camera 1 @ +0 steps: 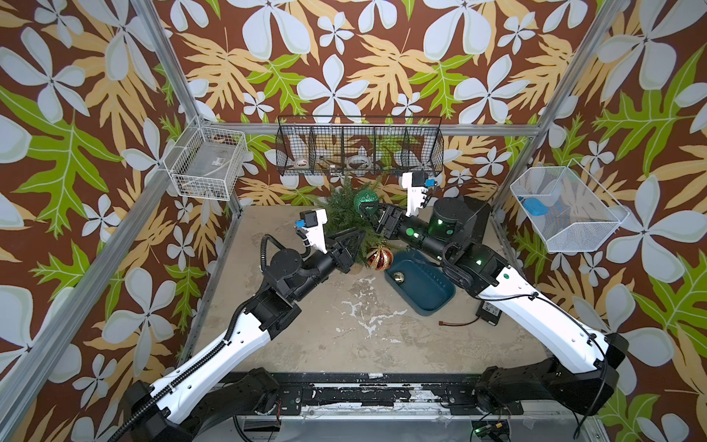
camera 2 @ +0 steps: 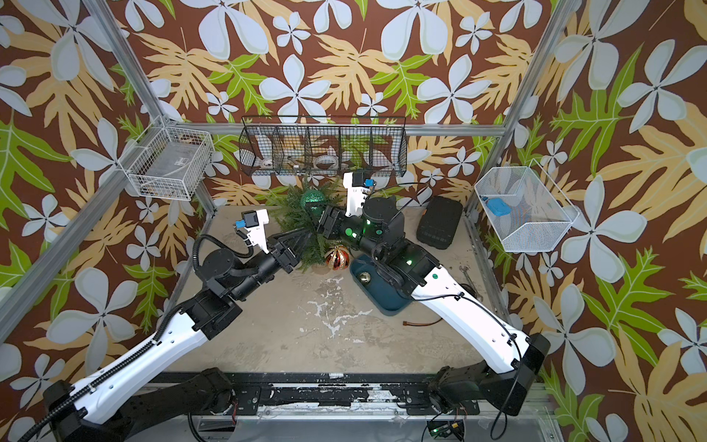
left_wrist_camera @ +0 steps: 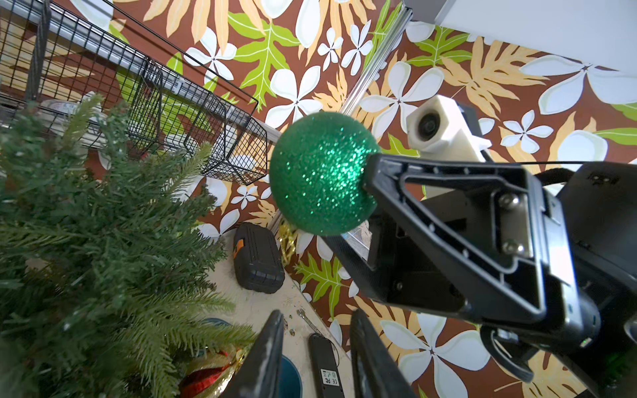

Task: Decorate the small christmas tree with ornaments
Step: Hang an ornament on the christmas tree.

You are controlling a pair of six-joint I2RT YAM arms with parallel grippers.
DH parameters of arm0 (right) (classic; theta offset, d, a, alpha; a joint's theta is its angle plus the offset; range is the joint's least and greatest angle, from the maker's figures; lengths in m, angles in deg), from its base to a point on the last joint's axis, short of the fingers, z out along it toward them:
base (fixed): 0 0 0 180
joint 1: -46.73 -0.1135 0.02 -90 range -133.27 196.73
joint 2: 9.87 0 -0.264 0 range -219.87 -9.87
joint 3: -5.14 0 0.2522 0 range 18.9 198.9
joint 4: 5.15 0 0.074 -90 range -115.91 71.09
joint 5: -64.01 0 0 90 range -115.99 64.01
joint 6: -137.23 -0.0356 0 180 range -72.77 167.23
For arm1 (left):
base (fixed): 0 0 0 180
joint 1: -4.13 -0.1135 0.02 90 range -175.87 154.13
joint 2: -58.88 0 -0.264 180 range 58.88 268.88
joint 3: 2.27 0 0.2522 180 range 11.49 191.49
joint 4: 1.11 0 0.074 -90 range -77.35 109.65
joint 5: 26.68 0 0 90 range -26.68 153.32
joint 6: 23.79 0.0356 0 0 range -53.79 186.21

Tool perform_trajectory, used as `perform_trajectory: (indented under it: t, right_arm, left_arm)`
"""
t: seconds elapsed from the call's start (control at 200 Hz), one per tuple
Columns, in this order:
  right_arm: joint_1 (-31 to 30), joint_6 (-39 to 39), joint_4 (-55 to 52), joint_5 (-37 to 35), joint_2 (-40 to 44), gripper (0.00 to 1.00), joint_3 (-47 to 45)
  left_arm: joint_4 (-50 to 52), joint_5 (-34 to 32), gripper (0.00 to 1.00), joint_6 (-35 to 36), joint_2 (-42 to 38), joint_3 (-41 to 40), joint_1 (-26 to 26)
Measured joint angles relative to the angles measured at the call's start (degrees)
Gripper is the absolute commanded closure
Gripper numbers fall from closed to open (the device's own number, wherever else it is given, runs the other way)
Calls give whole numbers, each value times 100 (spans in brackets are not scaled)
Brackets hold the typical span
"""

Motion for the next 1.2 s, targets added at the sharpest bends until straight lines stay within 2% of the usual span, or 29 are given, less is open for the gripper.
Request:
perform_trajectory:
  t: [0.565, 1.001, 1.111, 1.201]
  right_arm:
    - [0, -46, 133, 127, 142, 40, -149]
    - [0, -151, 210, 146, 275, 40, -229]
    - [0, -151, 210, 144, 313, 40, -271]
    - [0, -151, 210, 142, 339, 40, -295]
  left_arm:
    - [-201, 111, 80, -17, 437, 219, 0]
    - [-254, 26, 85, -9, 647, 339, 0]
    - [-258, 26, 96, 4, 664, 372, 0]
    - [-256, 17, 100, 22, 667, 380, 0]
